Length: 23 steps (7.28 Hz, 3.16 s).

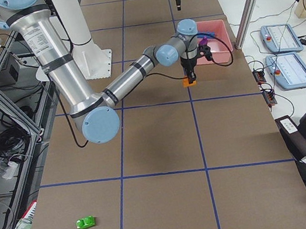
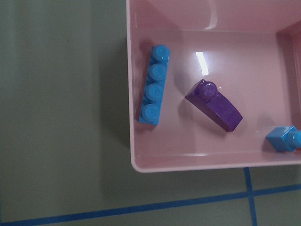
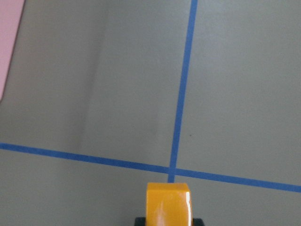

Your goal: Put all blocks into box

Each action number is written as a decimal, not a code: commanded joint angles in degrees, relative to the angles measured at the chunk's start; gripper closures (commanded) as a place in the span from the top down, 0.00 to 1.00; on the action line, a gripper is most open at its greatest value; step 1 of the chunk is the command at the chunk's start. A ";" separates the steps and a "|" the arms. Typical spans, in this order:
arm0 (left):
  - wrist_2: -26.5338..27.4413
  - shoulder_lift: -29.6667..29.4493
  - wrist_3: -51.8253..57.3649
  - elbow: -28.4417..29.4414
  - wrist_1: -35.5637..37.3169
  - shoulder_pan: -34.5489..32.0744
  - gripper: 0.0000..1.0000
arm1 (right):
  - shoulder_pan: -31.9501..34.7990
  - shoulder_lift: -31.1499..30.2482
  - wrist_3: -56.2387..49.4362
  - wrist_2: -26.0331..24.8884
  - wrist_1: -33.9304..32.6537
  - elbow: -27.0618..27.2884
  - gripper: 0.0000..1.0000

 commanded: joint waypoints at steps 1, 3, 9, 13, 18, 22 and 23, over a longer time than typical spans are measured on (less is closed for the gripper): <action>-0.03 4.70 3.20 -4.77 0.70 -0.14 1.00 | -0.01 16.66 4.72 -0.23 -3.24 -12.83 0.00; -0.03 4.71 3.20 -4.78 0.70 -0.14 1.00 | -1.67 29.07 9.81 -0.75 -2.45 -26.98 0.00; -0.03 4.89 3.20 -4.86 0.70 -0.05 1.00 | -10.81 43.54 23.54 -12.34 20.11 -53.41 0.00; -0.12 4.80 3.12 -4.86 0.70 0.04 1.00 | -12.57 43.63 26.18 -13.06 22.24 -53.86 0.98; -0.12 6.10 3.12 -6.00 0.61 -0.05 1.00 | -9.34 42.58 25.31 -6.49 15.63 -47.76 0.99; -1.60 15.15 3.29 -13.47 2.44 -2.31 1.00 | -4.60 18.75 10.66 -3.94 -10.34 -5.88 0.99; -4.05 17.78 5.12 -13.39 3.24 -5.99 1.00 | -2.40 10.40 7.32 -1.66 -10.45 2.13 0.99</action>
